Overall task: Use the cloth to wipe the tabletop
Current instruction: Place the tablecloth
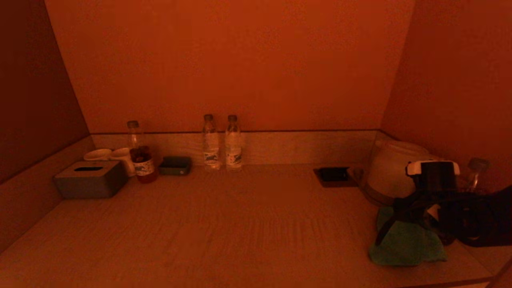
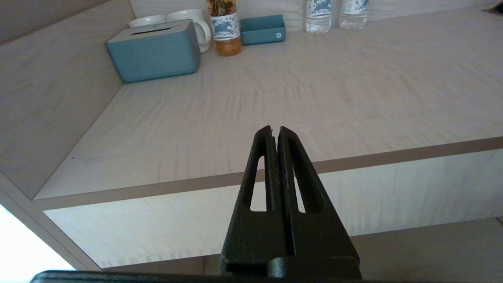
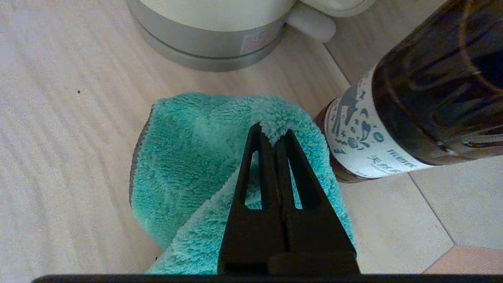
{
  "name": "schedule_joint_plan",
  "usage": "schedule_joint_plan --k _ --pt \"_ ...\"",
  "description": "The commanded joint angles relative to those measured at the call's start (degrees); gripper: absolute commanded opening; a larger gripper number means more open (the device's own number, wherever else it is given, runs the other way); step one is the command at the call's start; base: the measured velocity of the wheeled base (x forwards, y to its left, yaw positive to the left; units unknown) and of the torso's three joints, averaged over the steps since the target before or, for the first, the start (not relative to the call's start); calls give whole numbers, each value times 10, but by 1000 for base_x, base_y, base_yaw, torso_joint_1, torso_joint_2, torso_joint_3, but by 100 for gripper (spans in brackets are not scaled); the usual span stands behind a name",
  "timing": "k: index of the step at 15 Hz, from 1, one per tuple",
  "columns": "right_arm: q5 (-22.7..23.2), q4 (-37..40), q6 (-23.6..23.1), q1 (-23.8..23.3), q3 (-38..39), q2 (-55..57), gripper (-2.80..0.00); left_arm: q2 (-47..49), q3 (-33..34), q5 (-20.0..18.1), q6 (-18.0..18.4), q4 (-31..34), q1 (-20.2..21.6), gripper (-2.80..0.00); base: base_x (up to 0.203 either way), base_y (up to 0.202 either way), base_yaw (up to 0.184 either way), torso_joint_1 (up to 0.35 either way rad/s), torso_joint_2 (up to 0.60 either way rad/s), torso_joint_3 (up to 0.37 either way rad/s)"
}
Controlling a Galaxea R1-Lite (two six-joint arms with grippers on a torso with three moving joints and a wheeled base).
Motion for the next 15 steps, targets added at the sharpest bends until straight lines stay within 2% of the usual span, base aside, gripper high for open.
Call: schedule_joint_plan --k 1,2,3,4,11,15 --pt "-1 -2 0 1 0 3 -280 0 0 0 0 0 0 -280 0 0 0 0 0 0" --pt "-1 -2 0 1 0 3 -280 0 0 0 0 0 0 -280 0 0 0 0 0 0" --pt "-1 -2 1 1 0 6 -208 0 0 0 0 0 0 -280 0 0 0 0 0 0" --pt "-1 -2 1 1 0 6 0 0 0 0 0 0 0 -280 0 0 0 0 0 0" --pt "-2 -2 0 8 4 2 0 0 0 0 0 0 0 -280 0 0 0 0 0 0" --pt "-9 -2 0 38 10 -15 0 0 0 0 0 0 0 -280 0 0 0 0 0 0"
